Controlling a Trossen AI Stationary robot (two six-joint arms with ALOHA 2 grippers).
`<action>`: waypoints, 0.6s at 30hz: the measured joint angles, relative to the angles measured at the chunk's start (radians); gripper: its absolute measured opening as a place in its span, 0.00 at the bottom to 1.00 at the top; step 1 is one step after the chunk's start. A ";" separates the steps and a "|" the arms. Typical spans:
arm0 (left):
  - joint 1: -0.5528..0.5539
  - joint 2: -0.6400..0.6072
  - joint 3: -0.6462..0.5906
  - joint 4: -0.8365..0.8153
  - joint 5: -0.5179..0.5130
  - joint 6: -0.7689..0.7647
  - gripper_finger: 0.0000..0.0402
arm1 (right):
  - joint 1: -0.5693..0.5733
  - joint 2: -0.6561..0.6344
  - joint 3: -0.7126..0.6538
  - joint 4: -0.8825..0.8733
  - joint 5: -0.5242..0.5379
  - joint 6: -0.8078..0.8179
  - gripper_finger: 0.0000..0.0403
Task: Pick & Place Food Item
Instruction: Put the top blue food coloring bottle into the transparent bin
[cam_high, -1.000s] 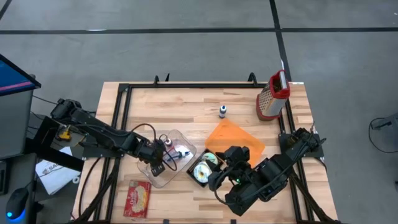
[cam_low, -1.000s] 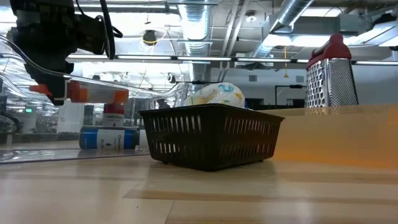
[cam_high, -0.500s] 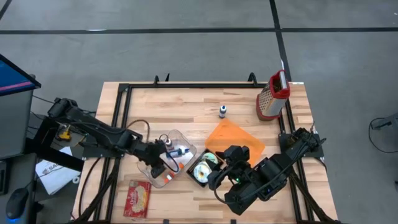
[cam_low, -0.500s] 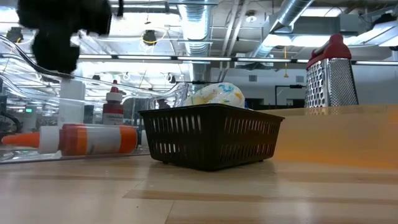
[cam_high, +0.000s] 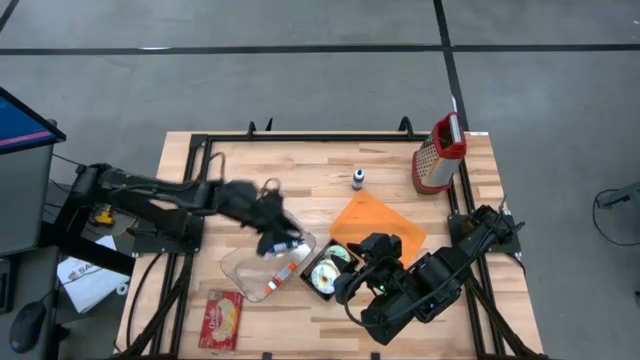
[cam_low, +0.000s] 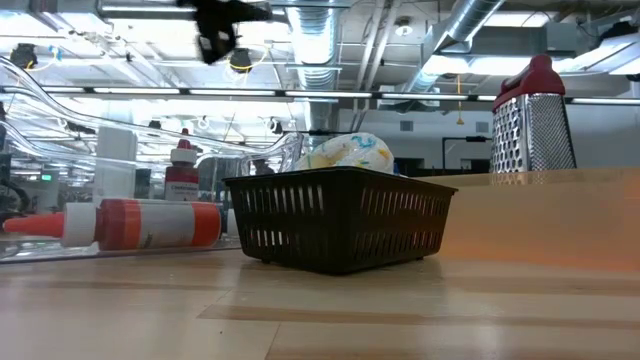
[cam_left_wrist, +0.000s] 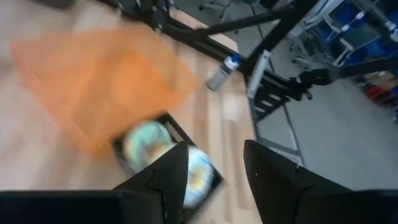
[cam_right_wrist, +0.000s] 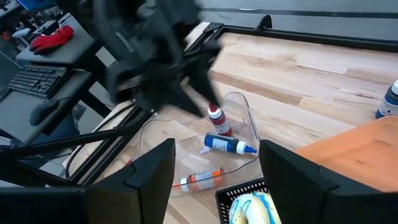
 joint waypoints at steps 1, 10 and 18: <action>0.037 0.033 0.028 0.001 0.031 0.035 0.38 | 0.001 0.000 0.000 -0.002 0.000 0.007 0.56; 0.309 0.280 0.266 -0.125 0.099 0.342 0.39 | 0.002 0.000 0.000 -0.105 0.000 0.141 0.55; 0.405 0.137 0.278 -0.316 0.100 0.480 0.37 | -0.175 -0.036 -0.093 -0.126 -0.140 0.016 0.50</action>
